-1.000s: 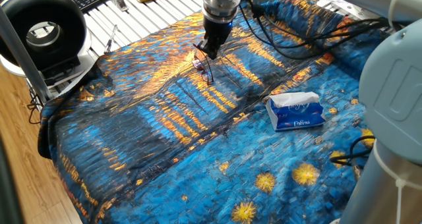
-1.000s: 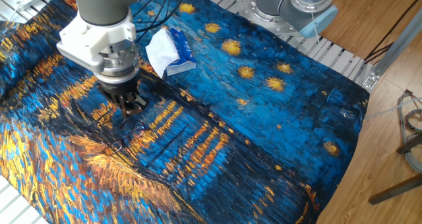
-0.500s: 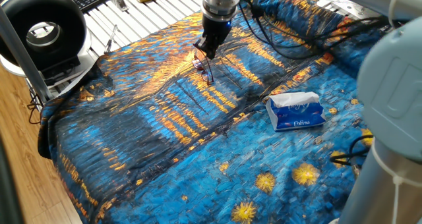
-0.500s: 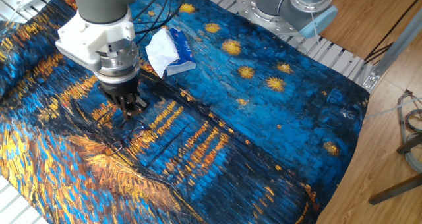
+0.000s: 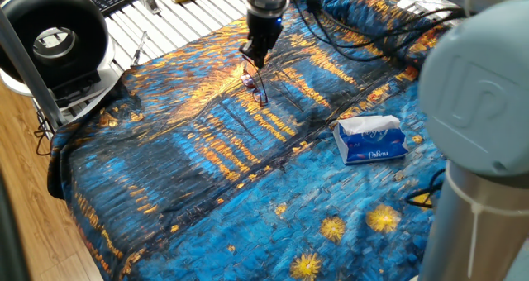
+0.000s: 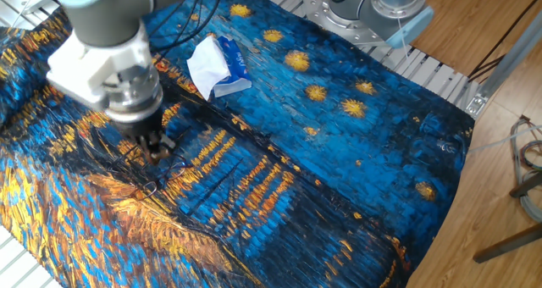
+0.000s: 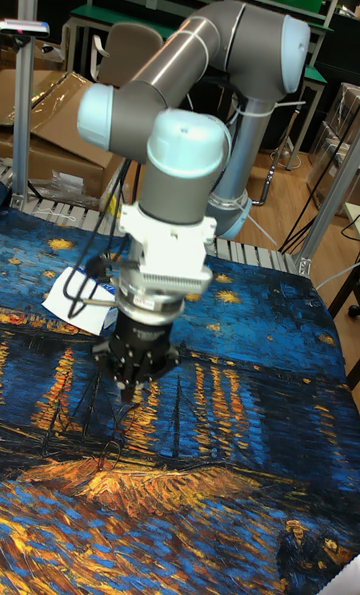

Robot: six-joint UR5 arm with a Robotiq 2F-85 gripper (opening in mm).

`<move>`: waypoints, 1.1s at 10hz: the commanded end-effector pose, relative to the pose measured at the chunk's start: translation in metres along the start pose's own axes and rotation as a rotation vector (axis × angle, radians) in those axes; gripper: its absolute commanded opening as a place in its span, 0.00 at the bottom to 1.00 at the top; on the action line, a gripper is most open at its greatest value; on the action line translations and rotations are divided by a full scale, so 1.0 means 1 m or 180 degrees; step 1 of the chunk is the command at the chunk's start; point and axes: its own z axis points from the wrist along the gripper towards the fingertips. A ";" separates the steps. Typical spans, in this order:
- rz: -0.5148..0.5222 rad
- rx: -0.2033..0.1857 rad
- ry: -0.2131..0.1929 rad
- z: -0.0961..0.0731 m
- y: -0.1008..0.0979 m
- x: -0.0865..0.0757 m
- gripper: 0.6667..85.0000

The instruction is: Unfold the leg of the glasses (with one hand)

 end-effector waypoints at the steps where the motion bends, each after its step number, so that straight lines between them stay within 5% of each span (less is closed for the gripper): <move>1: 0.0032 -0.0040 0.0059 0.012 0.012 -0.017 0.00; 4: -0.0012 -0.0045 0.0088 0.024 0.011 -0.019 0.00; 11: -0.0079 -0.0073 0.0157 0.003 0.007 -0.015 0.00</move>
